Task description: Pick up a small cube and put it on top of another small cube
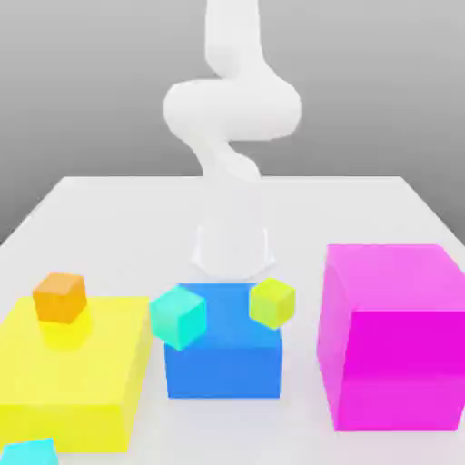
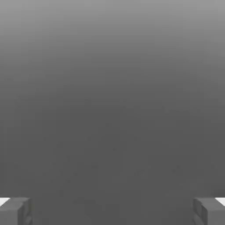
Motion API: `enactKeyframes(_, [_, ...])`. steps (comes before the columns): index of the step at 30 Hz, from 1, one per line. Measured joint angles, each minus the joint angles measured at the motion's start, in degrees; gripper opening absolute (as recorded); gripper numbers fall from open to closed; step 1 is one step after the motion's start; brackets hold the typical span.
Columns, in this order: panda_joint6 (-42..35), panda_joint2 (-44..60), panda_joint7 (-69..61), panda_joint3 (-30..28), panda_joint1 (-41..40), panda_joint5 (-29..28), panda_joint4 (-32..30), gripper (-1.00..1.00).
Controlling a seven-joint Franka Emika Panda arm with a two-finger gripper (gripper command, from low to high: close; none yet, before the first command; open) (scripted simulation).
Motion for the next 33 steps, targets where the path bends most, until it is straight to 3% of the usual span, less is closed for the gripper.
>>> enactKeyframes(9, [3.9, 18.9, -9.0, -5.9, -0.3, -0.8, 2.9, 0.00])
enactKeyframes(18, [7.8, 37.7, -21.0, -10.9, -2.5, 2.8, 5.7, 0.00])
enactKeyframes(33, [15.5, 69.3, -40.5, -9.6, -12.9, 10.7, 10.8, 0.00])
